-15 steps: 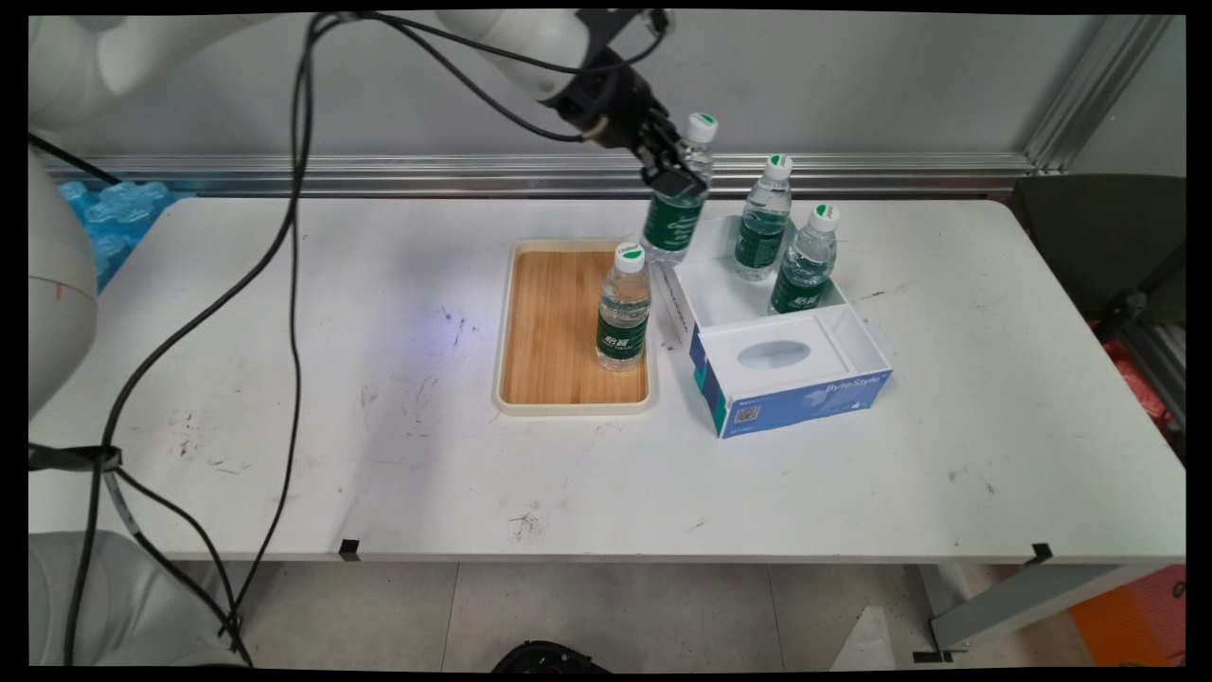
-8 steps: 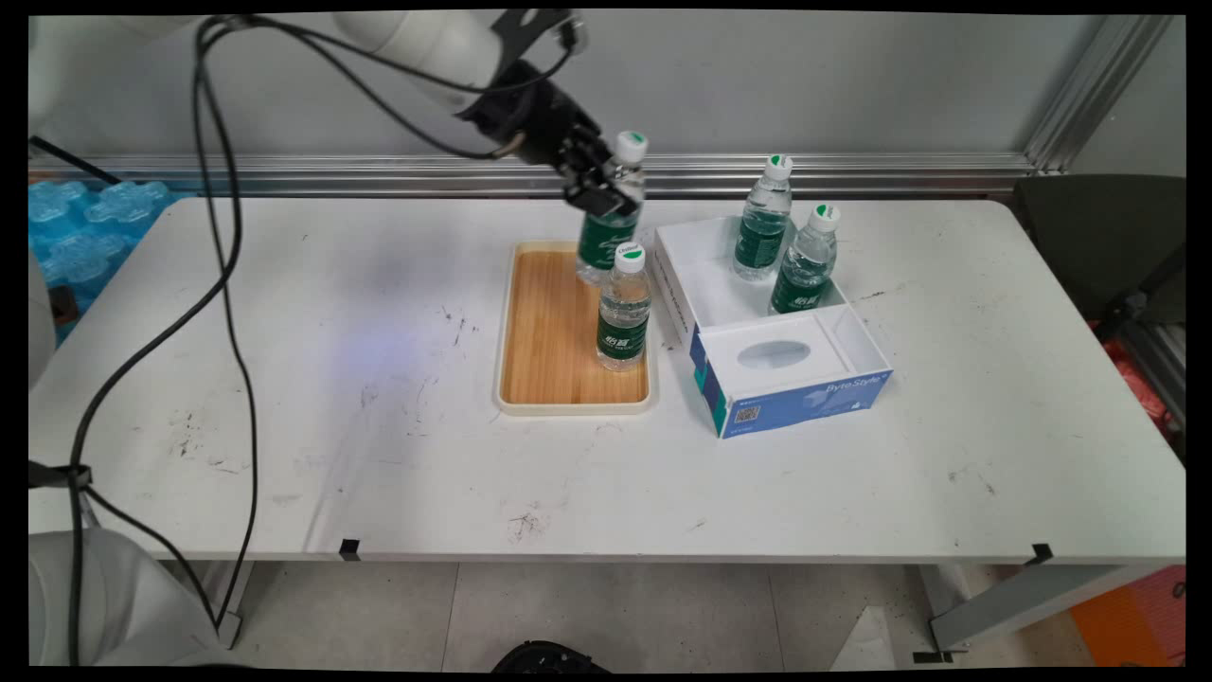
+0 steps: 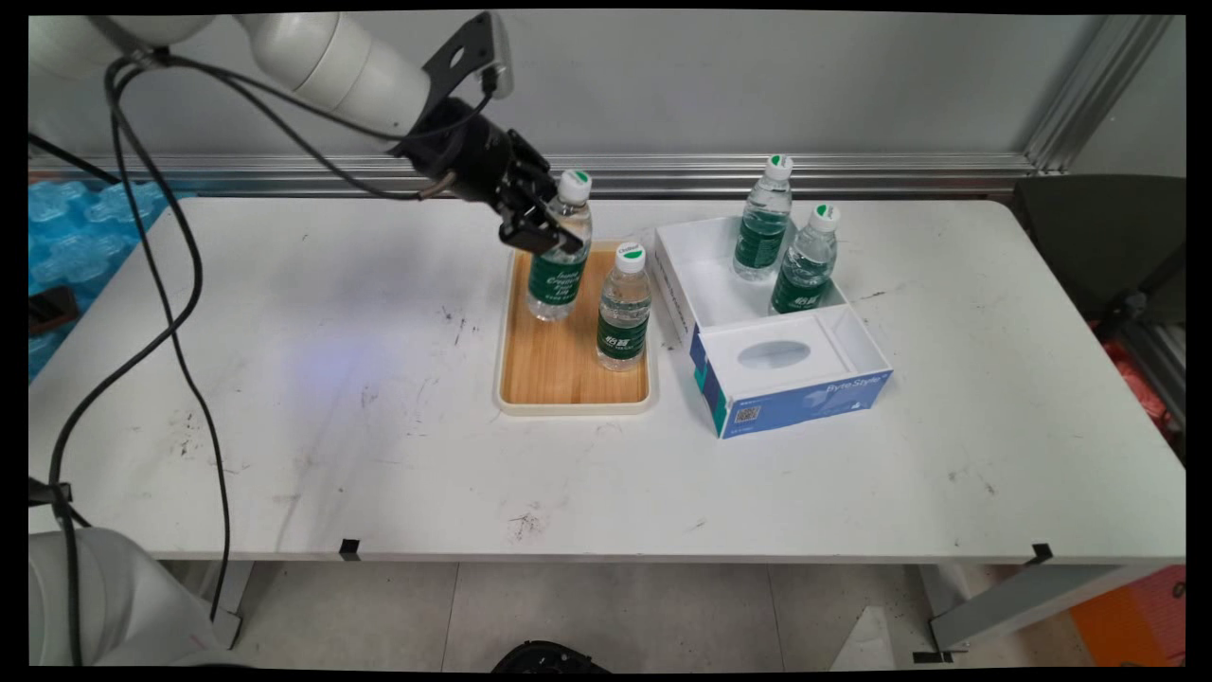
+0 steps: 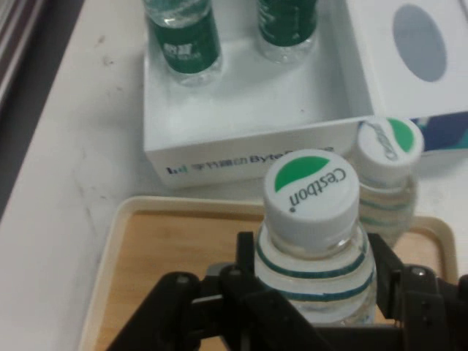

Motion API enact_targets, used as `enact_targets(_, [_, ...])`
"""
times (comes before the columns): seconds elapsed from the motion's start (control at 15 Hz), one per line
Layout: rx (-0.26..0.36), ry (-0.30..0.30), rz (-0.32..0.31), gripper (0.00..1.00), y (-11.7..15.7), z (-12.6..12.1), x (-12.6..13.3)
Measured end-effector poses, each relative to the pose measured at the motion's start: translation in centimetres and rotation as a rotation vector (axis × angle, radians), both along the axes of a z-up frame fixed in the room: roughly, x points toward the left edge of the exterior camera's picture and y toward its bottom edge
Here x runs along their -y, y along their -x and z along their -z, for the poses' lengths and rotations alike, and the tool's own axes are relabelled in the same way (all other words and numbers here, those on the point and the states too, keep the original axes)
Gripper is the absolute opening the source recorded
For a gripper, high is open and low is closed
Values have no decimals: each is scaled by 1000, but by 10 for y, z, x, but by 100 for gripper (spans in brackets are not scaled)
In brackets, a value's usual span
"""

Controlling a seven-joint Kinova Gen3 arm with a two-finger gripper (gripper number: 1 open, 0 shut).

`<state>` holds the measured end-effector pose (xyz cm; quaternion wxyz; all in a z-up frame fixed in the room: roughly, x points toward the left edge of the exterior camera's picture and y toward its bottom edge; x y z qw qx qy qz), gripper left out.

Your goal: Place the picked object on the tray

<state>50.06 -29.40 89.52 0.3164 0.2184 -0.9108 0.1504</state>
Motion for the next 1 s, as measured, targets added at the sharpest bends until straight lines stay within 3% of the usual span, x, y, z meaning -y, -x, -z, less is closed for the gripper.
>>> enact_targets(0.6, [-27,-19,64,0,-15,30,-24])
enact_targets(1.0, [-41,-9,105,0,-19,49,-25])
